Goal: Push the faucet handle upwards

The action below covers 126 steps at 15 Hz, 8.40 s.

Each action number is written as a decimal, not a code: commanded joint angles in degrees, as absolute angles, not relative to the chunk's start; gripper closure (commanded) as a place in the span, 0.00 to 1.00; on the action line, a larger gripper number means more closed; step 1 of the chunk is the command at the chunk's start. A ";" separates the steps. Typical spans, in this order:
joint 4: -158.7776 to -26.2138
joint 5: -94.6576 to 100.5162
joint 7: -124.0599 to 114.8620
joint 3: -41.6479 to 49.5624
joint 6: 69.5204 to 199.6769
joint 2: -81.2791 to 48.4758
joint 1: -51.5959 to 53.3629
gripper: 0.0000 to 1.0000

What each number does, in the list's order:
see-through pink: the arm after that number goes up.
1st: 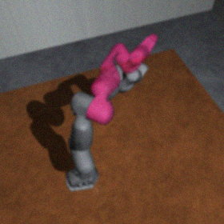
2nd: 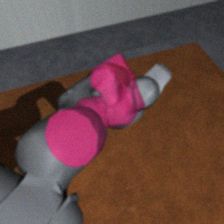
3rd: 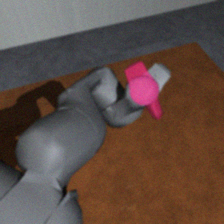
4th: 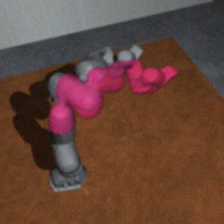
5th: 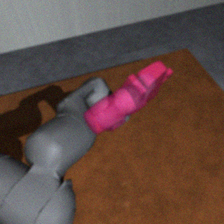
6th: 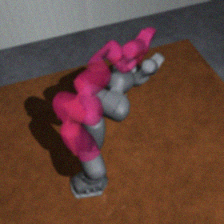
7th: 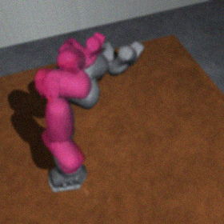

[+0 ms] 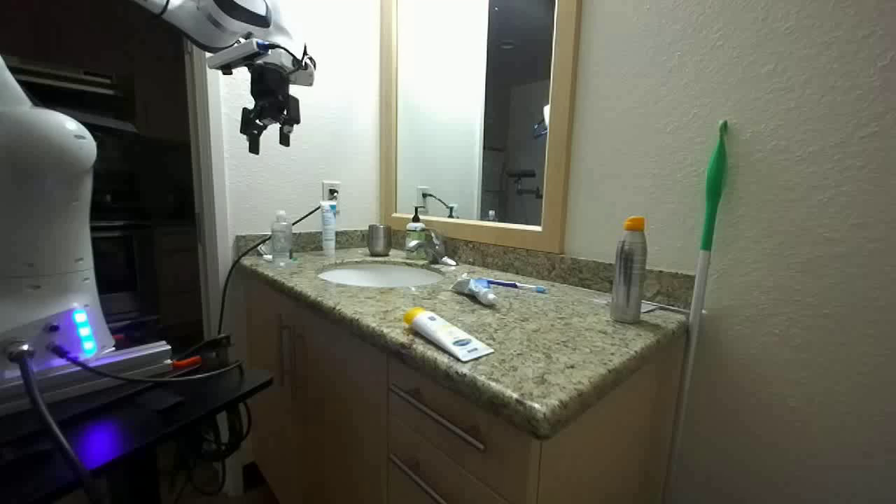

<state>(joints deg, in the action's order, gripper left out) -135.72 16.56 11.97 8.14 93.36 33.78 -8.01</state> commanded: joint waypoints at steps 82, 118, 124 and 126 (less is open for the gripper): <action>-105.62 -14.23 -22.26 -3.19 196.36 -30.39 -19.88 0.93; -110.27 -4.97 -17.71 11.83 175.88 -28.26 -9.53 0.00; -110.98 -6.69 -18.00 11.99 175.92 -27.67 -9.08 0.00; -110.58 -7.09 -17.77 11.59 176.15 -28.21 -9.33 0.26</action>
<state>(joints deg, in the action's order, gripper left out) -111.07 -5.02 -19.63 11.40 175.95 -27.52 -9.75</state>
